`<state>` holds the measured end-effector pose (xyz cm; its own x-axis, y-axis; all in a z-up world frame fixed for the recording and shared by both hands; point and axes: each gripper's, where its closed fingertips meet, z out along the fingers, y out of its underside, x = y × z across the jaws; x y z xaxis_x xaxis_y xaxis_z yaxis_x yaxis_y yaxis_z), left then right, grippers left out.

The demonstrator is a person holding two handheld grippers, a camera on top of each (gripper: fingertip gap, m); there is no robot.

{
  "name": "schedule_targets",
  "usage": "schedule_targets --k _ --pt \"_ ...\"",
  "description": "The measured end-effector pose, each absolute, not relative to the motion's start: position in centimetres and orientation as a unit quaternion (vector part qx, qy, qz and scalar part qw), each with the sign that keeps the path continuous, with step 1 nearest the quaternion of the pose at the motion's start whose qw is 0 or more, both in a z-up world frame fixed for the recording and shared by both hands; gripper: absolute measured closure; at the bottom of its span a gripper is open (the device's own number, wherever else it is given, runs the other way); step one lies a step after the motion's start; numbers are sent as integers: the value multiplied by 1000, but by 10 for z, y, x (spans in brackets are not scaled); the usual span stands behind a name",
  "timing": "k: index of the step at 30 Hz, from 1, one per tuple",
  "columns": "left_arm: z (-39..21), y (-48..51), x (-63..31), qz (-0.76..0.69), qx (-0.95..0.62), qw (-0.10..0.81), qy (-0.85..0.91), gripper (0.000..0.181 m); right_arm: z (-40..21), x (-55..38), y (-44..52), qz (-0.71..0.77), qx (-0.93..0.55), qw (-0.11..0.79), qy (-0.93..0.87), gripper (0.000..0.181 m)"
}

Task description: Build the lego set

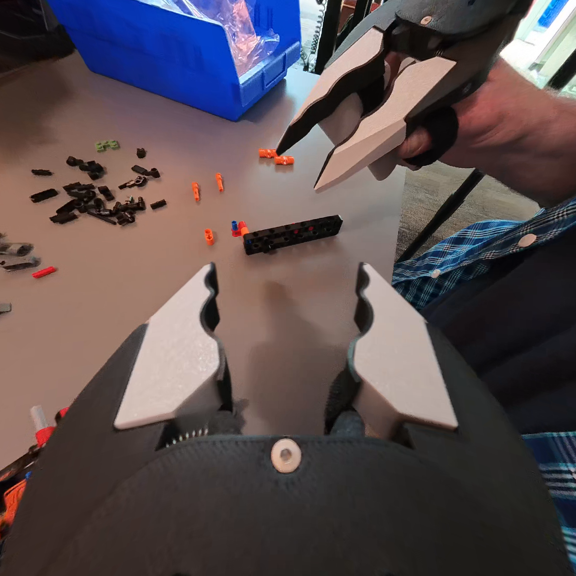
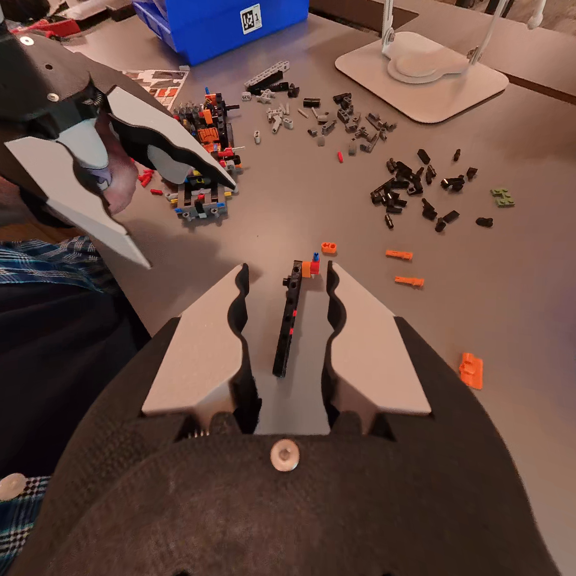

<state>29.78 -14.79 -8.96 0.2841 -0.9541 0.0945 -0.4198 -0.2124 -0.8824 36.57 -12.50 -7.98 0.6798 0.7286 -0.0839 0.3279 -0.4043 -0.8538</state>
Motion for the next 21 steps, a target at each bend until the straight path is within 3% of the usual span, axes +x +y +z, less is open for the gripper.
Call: schedule_targets --k 4,13,21 --pt "-85 -145 287 -334 -691 409 494 69 -92 370 -124 222 -821 413 -326 129" --pt "-92 -145 272 -338 -692 401 497 82 -141 383 -152 223 -871 317 -300 135" --pt "-91 -149 271 -364 -684 400 489 90 -158 362 -159 230 -883 297 -281 143"
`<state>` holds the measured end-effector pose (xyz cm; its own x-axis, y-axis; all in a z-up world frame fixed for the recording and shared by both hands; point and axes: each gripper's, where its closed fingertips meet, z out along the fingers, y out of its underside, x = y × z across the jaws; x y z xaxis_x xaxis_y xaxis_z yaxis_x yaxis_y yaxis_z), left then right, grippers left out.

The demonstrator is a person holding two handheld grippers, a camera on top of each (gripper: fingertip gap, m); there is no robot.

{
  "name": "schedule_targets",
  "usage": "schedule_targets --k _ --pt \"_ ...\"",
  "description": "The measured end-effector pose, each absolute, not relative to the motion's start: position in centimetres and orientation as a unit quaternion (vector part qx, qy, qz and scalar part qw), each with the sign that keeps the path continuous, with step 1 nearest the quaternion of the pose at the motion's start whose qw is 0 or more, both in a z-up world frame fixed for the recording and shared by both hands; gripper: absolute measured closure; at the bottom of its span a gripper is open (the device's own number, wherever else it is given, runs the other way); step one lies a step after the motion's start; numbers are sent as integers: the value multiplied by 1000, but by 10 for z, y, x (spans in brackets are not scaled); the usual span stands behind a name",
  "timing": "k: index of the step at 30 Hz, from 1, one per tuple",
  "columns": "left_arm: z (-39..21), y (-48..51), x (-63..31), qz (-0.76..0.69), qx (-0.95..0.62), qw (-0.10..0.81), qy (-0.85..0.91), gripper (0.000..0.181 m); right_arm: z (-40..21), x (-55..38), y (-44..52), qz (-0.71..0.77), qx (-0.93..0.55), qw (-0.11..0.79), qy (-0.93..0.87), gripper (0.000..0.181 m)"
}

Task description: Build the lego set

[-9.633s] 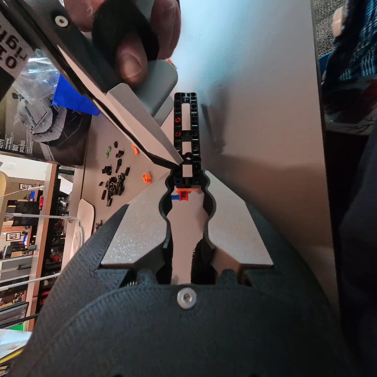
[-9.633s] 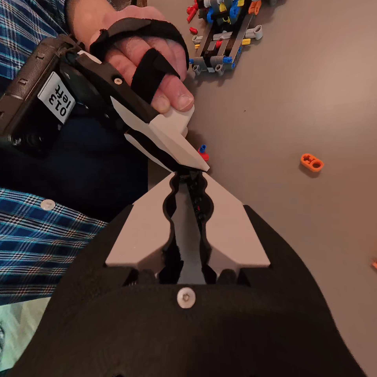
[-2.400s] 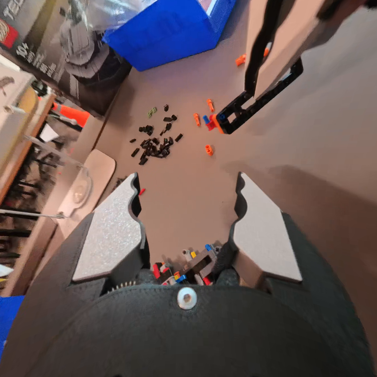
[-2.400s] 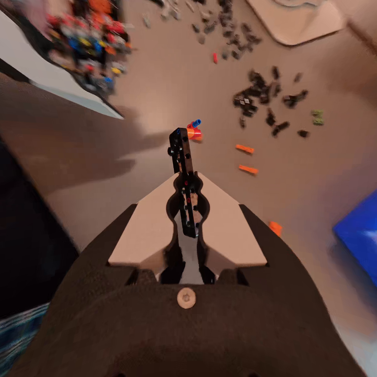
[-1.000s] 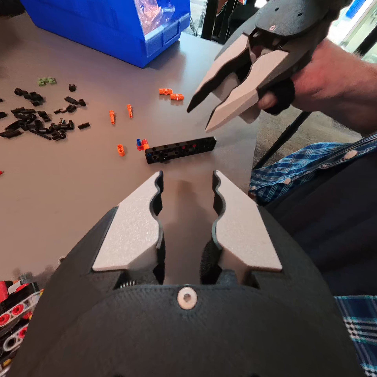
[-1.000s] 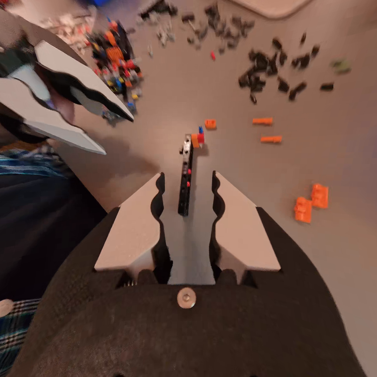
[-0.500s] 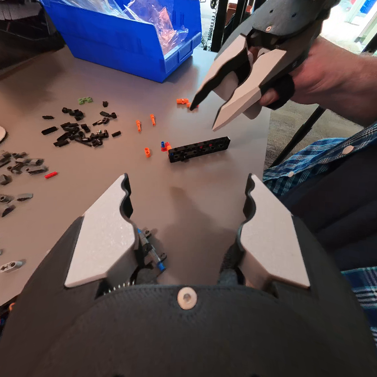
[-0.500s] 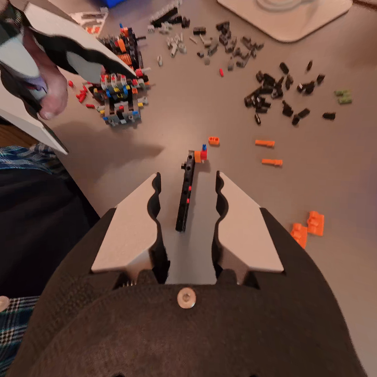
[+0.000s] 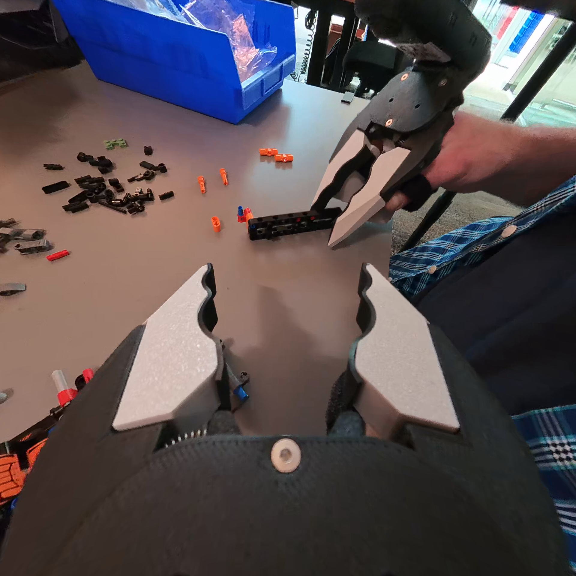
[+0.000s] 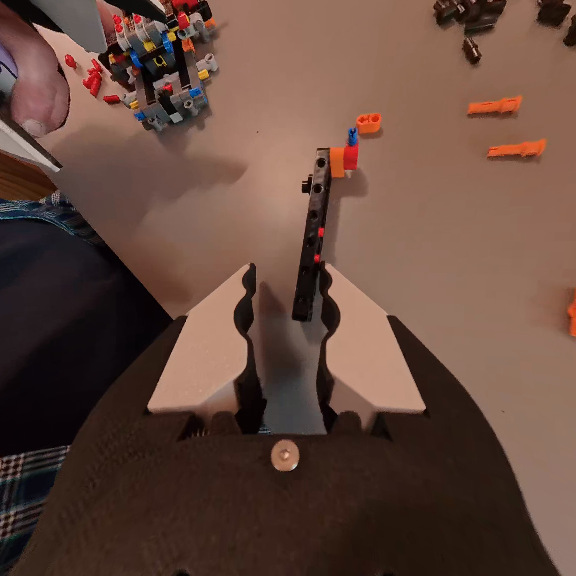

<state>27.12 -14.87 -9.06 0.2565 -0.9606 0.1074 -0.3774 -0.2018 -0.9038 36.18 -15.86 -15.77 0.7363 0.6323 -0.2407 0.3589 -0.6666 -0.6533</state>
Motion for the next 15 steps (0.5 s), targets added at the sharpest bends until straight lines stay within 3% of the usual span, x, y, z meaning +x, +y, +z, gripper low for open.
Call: schedule_targets --k 15 --pt "-86 -151 270 -385 -679 399 481 90 -155 338 -170 261 -877 295 -276 136"
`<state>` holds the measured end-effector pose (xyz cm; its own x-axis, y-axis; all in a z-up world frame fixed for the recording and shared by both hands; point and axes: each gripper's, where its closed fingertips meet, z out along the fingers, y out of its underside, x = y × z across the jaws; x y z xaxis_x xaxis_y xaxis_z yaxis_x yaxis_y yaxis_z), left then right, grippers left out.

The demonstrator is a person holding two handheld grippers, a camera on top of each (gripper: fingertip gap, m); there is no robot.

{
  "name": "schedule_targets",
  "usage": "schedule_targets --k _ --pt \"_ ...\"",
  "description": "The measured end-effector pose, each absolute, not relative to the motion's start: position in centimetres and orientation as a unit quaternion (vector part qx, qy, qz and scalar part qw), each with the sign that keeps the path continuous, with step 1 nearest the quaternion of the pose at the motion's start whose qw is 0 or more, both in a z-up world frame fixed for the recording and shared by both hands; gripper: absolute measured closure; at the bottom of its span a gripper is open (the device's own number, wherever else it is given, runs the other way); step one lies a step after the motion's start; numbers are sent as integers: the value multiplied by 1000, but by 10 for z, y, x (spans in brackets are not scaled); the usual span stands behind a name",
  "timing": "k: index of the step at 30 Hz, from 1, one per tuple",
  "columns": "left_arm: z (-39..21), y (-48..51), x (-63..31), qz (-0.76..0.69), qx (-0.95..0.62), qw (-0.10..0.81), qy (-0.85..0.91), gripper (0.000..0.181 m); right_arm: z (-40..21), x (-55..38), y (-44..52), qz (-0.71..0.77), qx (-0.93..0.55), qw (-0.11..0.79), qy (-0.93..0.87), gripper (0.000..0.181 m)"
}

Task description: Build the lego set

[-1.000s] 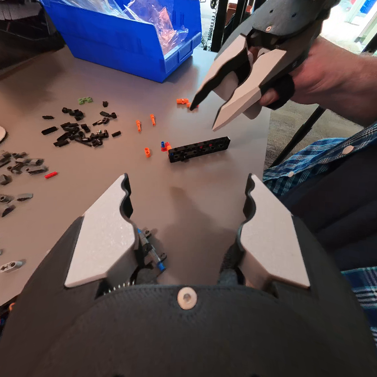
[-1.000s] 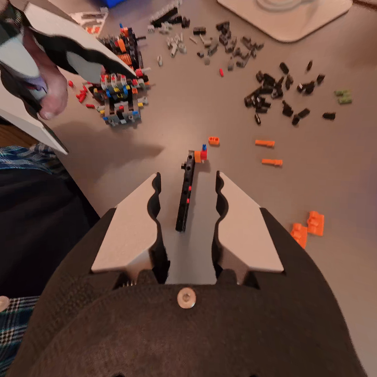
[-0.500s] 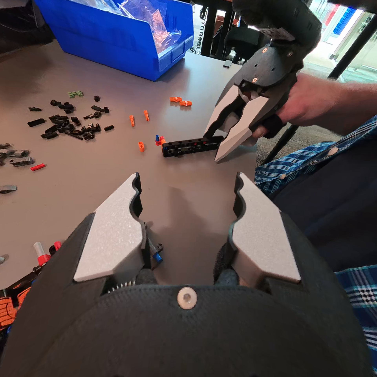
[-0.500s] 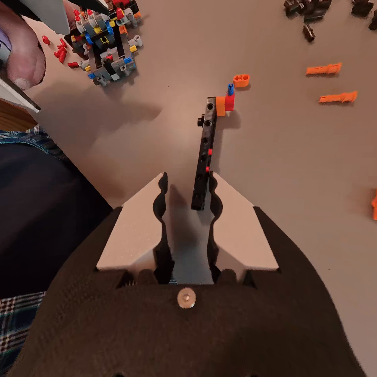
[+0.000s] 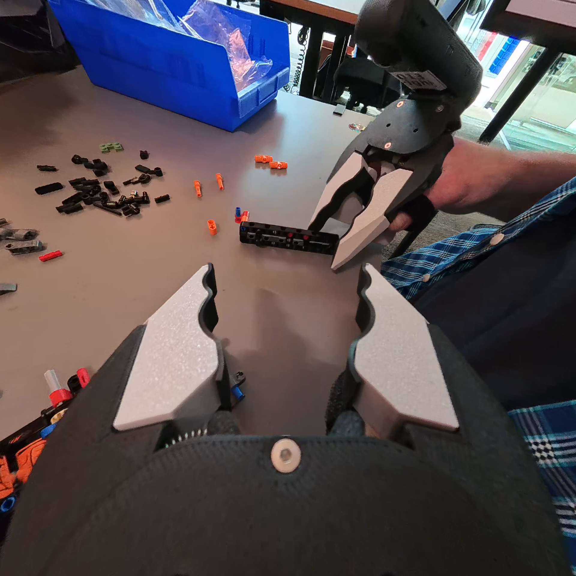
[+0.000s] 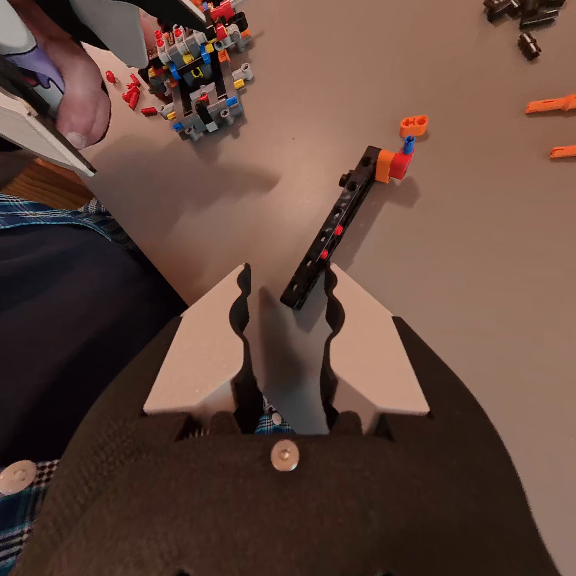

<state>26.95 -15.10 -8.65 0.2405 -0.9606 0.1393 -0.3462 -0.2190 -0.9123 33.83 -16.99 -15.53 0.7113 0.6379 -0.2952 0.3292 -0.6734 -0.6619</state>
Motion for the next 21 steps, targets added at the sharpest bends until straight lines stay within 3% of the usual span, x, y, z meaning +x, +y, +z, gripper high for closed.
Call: schedule_targets --k 21 --pt "-89 -156 274 -392 -676 390 486 92 -152 342 -176 270 -872 316 -259 130"
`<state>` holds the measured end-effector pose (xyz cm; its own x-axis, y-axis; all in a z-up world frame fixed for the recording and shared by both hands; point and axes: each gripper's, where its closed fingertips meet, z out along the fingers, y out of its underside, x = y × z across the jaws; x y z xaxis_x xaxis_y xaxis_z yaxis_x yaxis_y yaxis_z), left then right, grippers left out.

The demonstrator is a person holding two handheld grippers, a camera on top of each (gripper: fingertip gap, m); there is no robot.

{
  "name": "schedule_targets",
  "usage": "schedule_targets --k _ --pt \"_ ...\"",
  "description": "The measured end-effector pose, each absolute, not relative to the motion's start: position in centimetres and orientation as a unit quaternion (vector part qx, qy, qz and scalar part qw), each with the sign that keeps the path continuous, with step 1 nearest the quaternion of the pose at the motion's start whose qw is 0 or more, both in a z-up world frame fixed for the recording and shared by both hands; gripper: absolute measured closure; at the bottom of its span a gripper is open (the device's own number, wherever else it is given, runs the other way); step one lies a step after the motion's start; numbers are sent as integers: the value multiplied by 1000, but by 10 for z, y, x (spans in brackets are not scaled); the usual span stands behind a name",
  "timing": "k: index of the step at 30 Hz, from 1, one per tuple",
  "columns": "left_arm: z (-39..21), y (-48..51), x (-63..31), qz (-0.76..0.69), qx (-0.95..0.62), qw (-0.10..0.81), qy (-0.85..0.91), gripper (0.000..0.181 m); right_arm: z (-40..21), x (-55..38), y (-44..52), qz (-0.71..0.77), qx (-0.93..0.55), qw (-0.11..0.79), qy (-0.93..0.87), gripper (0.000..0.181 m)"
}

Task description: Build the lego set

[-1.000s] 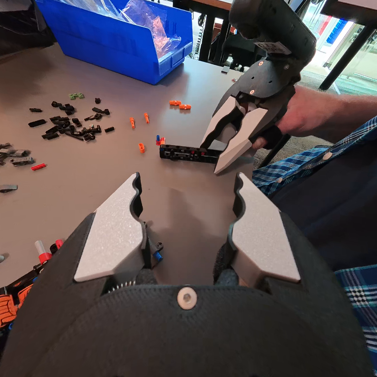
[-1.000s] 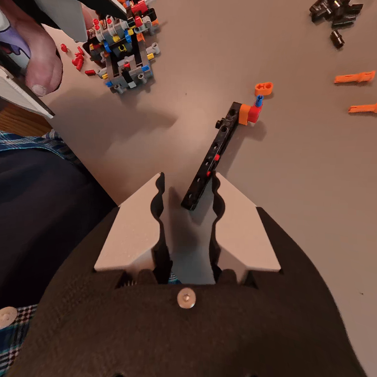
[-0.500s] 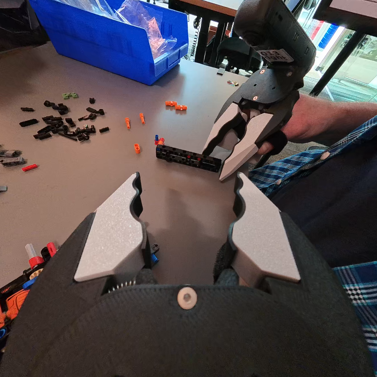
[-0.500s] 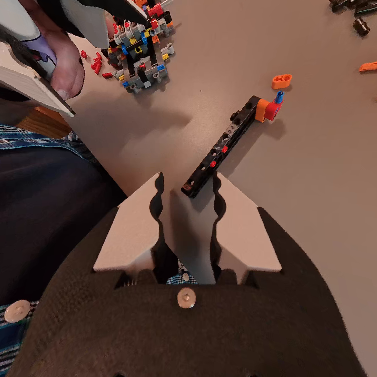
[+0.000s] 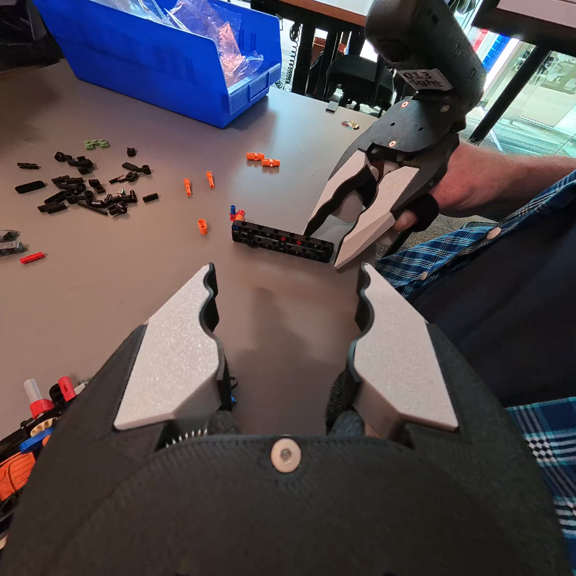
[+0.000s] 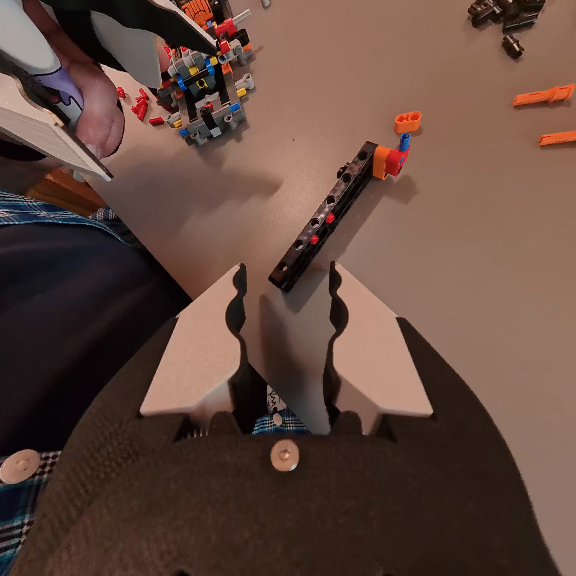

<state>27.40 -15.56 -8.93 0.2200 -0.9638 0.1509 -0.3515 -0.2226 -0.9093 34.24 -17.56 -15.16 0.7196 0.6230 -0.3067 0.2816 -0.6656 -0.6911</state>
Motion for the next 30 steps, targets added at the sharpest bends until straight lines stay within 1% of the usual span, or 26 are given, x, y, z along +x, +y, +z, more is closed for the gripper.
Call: schedule_targets --k 8,22,30 --pt "-90 -157 275 -393 -676 388 488 93 -144 346 -172 271 -865 337 -254 129" --pt "-92 -159 276 -396 -674 384 491 95 -149 345 -178 268 -864 330 -271 126" --pt "-92 -157 275 -397 -674 385 489 97 -142 350 -171 262 -860 346 -269 126"
